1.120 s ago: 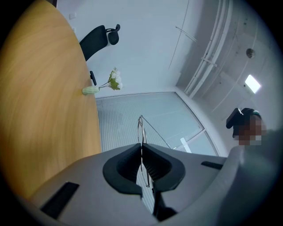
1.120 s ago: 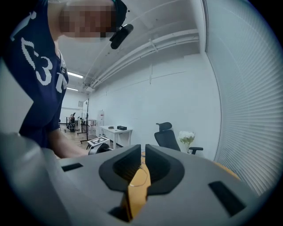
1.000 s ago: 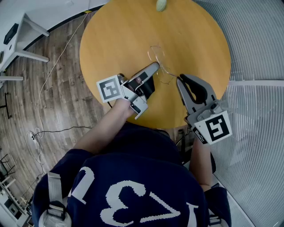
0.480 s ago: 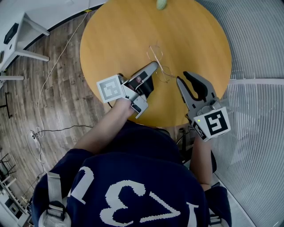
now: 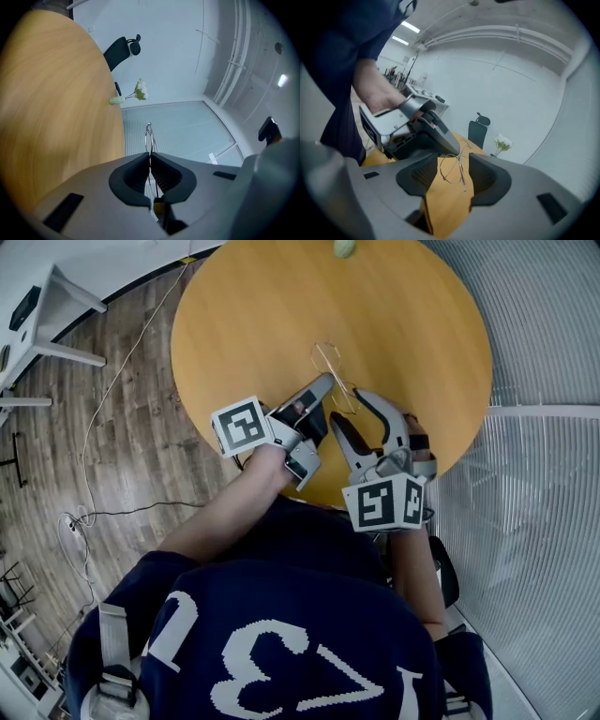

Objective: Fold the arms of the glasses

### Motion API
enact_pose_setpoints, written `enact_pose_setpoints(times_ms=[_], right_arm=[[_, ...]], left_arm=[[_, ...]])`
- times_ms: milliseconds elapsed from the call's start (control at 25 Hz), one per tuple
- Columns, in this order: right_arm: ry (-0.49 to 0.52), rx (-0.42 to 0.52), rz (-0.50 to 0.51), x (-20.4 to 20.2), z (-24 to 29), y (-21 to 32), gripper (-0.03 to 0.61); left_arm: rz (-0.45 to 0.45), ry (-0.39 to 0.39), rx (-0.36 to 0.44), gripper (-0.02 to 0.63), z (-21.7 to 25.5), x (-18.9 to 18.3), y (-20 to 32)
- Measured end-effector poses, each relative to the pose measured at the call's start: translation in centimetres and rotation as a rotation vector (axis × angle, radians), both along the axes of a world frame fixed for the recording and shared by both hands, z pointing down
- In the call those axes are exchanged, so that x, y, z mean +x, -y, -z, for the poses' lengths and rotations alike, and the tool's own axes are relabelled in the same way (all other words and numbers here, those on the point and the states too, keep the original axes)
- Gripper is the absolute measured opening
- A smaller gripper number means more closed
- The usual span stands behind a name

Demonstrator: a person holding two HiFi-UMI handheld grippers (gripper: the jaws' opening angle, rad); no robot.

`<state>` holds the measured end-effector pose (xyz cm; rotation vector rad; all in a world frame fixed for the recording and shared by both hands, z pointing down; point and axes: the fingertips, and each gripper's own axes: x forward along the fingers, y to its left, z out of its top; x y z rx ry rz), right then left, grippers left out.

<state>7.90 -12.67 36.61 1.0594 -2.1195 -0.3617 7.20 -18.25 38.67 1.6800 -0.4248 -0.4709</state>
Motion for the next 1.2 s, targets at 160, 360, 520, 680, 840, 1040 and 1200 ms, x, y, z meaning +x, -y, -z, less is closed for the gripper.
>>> enact_pose_setpoints(times_ms=[160,360,520,680,840,1040,1200], right_arm=[[-0.232,0.080,-0.015,0.5,-3.0,0.0,0.210],[-0.229,0.102,-0.015,0.4,-3.0,0.0,0.135],[-0.128,0.052,-0.047,1.4,-3.7,-0.3,0.097],[-0.029,0.000,-0.081,2.6,-3.9,0.1,0.055],[0.073,-0.086,-0.108,3.6,-5.0,0.7,0.035],[0.334,-0.269,-0.155,4.6,-7.8,1.4,0.034],[0.665,-0.481,-0.206,6.3,-12.0,1.4,0.034]], left_arm=[[0.002,0.018,-0.025,0.021,-1.7,0.1,-0.9],[-0.009,0.021,-0.033,0.021,-1.3,0.4,-1.2],[-0.045,0.042,-0.014,0.021,-1.8,0.9,-1.7],[-0.087,0.046,-0.017,0.026,-2.4,1.0,-2.3],[-0.140,0.089,0.022,0.032,-3.1,0.9,-2.7],[-0.189,0.134,0.059,0.032,-3.8,1.0,-2.8],[-0.190,0.178,0.073,0.032,-5.4,0.6,-2.9]])
